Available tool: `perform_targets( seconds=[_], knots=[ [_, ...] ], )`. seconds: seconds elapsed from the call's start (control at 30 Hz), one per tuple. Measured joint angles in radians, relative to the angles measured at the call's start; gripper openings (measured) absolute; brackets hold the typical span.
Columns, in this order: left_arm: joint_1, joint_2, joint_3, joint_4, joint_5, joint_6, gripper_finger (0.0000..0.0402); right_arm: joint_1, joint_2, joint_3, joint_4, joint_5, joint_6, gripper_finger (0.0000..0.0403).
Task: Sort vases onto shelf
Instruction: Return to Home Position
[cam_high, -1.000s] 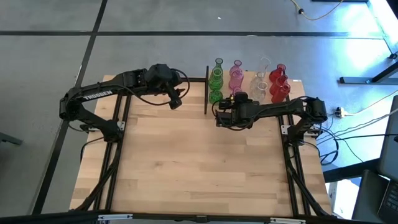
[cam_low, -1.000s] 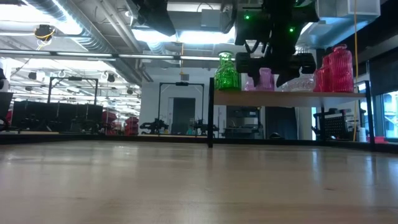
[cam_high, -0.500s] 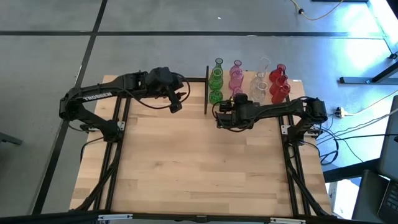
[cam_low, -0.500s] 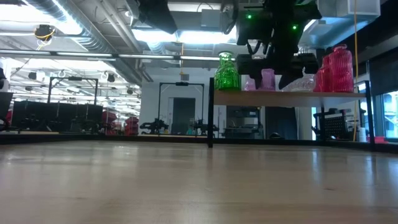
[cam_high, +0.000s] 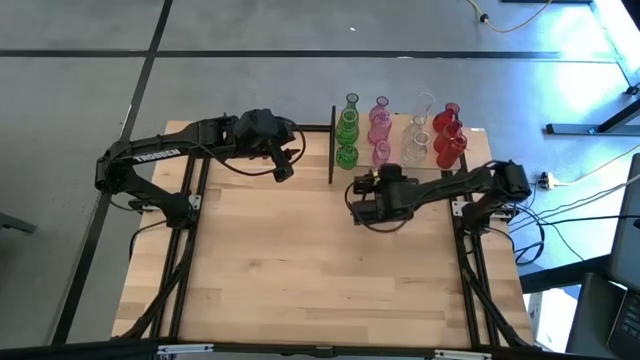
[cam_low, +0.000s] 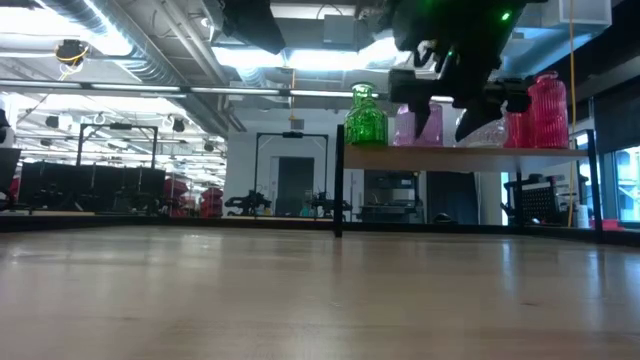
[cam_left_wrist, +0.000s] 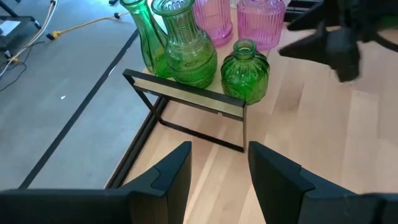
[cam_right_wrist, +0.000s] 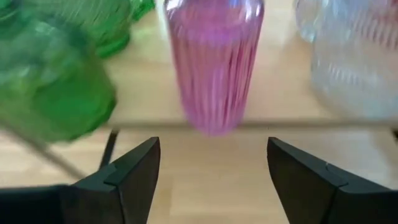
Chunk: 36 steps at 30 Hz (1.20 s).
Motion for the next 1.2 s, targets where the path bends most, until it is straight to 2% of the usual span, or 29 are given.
perform_targets(
  seconds=[0.17,0.4,0.5,0.63,0.77,0.83,0.93,1.07,1.2],
  knots=[
    [0.0,0.0,0.0,0.0,0.001,-0.002,0.0151,0.089,-0.016,0.008,-0.04,-0.056,0.084,0.0273],
    [0.0,0.0,0.0,0.0,0.014,-0.003,0.0151,0.274,-0.018,0.12,-0.35,-0.086,0.343,0.0273],
    [0.0,0.0,0.0,0.0,0.039,-0.005,0.0151,0.358,-0.02,0.21,-0.436,-0.066,0.375,0.0273],
    [0.0,0.0,0.0,0.002,0.082,0.0,0.0151,0.444,-0.06,0.318,-0.429,0.032,0.289,0.0273],
    [0.0,-0.006,0.0,0.024,0.164,-0.002,0.0151,0.514,-0.114,0.413,-0.432,0.204,0.216,0.0273],
    [0.0,-0.018,0.0,0.046,0.216,-0.019,0.0151,0.539,-0.147,0.441,-0.43,0.294,0.153,0.0273],
    [0.001,-0.048,0.0,0.124,0.281,-0.08,0.0151,0.563,-0.206,0.451,-0.434,0.374,0.078,0.0264],
    [0.006,-0.122,0.0,0.245,0.302,-0.167,0.0151,0.596,-0.287,0.439,-0.432,0.482,-0.019,0.0214],
    [0.018,-0.235,0.0,0.282,0.224,-0.186,0.0151,0.651,-0.382,0.413,-0.433,0.54,-0.117,0.013]
  ],
)
